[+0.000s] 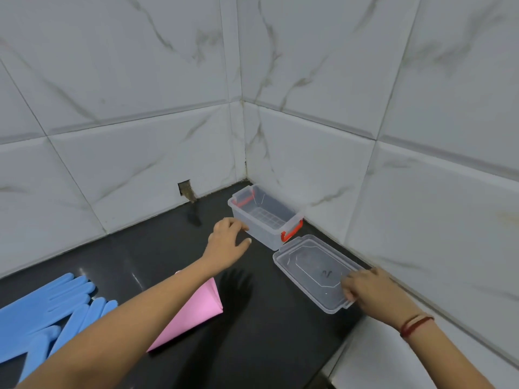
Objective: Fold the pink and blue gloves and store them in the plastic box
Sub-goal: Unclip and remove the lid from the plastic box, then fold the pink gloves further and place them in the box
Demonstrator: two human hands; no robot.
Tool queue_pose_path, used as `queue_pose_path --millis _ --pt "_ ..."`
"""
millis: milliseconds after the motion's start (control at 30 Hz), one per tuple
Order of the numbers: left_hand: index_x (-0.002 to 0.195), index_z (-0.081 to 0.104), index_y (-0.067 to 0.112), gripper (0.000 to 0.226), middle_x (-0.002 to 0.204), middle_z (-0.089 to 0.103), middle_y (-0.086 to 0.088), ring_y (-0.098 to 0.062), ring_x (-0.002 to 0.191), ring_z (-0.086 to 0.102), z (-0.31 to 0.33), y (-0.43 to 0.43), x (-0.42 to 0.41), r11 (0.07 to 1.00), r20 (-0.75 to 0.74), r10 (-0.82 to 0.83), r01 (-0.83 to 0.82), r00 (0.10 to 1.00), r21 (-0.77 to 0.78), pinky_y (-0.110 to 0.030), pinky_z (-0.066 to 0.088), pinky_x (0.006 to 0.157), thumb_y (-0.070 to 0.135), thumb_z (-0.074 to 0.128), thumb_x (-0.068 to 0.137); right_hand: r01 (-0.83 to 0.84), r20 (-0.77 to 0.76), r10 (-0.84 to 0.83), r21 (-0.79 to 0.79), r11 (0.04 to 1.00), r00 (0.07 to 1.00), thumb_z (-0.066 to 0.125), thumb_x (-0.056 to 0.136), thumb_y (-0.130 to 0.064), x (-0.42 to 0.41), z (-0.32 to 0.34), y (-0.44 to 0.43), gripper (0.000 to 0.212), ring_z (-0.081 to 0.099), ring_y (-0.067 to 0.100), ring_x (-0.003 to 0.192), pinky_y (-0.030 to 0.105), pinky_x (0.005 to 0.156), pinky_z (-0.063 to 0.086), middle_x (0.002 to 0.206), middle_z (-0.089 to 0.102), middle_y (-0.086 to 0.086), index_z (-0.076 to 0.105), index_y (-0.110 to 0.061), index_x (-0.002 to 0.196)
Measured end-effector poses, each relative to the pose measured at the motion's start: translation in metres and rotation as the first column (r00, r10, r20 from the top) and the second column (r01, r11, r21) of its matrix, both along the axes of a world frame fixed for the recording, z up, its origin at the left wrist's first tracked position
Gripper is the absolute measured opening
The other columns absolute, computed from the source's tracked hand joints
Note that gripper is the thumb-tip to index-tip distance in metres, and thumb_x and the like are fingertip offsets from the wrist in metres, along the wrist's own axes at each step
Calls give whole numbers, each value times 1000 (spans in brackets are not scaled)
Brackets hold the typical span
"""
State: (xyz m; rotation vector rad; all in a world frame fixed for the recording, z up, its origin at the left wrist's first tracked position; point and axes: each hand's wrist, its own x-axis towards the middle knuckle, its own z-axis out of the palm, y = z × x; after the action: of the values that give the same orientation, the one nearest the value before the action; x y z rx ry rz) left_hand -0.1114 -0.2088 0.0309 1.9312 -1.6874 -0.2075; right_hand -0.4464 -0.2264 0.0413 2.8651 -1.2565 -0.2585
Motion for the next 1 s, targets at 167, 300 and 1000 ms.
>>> queue_pose_path --millis 167,300,1000 --pt "116 58 23 30 133 47 -2 -20 131 35 -13 36 -1 994 185 -92 79 978 78 -44 32 107 35 58 89 36 -50 -35 27 999 998 39 73 8 3 -17 16 39 52 14 100 29 92 32 86 42 -10 35 -30 67" --pt "122 54 24 35 135 44 0 -17 132 33 -17 66 -2 993 195 -105 92 975 78 -39 31 107 36 57 89 120 -60 -116 69 990 991 40 75 6 7 -8 19 41 53 15 109 33 98 34 102 55 -7 53 -28 94" --pt "134 38 6 38 129 54 -15 -28 106 58 -38 162 45 945 574 -51 -147 817 293 -41 52 82 23 33 100 -191 251 -624 968 162 740 60 88 -37 205 -50 106 25 67 10 79 20 70 54 99 67 8 59 -16 102"
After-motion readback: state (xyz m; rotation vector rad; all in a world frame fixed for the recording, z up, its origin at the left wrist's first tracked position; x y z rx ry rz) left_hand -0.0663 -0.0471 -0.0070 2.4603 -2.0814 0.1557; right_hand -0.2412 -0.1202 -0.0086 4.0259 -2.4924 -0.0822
